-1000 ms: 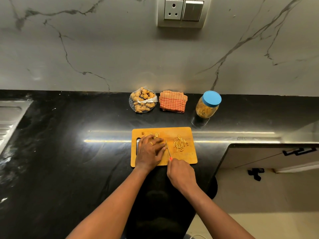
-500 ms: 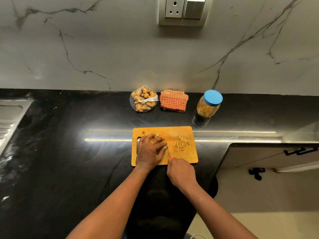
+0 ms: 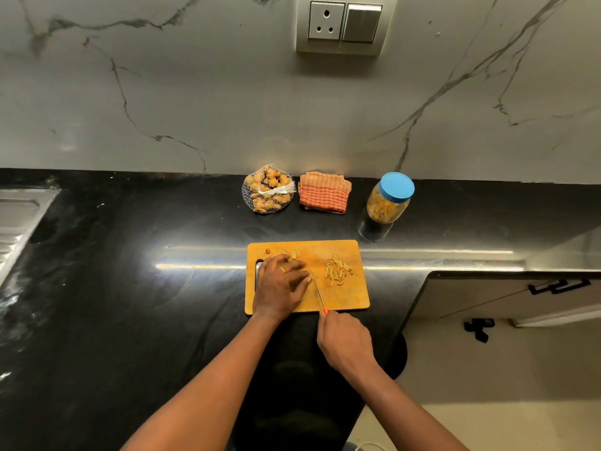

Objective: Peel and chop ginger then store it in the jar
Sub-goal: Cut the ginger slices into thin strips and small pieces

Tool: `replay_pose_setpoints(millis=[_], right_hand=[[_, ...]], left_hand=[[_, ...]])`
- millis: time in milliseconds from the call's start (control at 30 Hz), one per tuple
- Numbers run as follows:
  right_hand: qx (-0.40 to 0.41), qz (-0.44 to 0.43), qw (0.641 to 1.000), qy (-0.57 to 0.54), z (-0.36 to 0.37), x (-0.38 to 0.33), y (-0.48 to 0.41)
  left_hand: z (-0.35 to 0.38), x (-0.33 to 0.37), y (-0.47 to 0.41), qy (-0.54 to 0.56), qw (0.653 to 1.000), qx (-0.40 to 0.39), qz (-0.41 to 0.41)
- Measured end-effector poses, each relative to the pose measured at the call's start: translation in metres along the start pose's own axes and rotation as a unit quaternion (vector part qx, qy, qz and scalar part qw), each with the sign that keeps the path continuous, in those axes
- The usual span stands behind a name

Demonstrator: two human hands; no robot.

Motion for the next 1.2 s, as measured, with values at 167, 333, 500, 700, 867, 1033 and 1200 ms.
replay_pose_setpoints(millis=[167,333,500,700,867,1033,1200], right_hand=[[0.022,0.004,1.0,-0.004,-0.004,0.003,0.004],[0.013,-0.003,1.0,-0.01,-0.011,-0.003,-0.003],[0.013,-0.005,1.0,-0.003,-0.014,-0.009,-0.01],[0.01,-0.003,1.0,0.008,-0.016,-0.009,-0.015],[0.011,-0.005,1.0,0.002,-0.015,-0.01,-0.015],[0.008,-0.005,1.0,-0.002,-0.015,-0.011,-0.016],[0.007,-0.009,1.0,-0.014,-0.015,-0.014,-0.016]], left_hand=[[0.0,-0.001,0.0,-0.001,1.0,-0.003,-0.003],[0.001,-0.002,-0.001,0.004,1.0,-0.005,-0.006],[0.001,-0.003,0.0,0.007,1.0,-0.003,-0.003],[0.0,-0.002,0.0,0.006,1.0,-0.005,-0.002],[0.001,-0.002,0.0,0.003,1.0,-0.006,-0.001],[0.0,-0.001,-0.001,0.0,1.0,-0.007,0.0],[0.0,-0.001,-0.001,-0.002,1.0,-0.009,0.0]])
Point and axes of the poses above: each hand's wrist, its own y-axis away from the middle knuckle, its own z-axis out of the palm, x = y × z, the point moved 9 cm from there along -y, towards the middle knuckle, and after that the axes turned 13 degrees about -x, right-handed, at the moved point
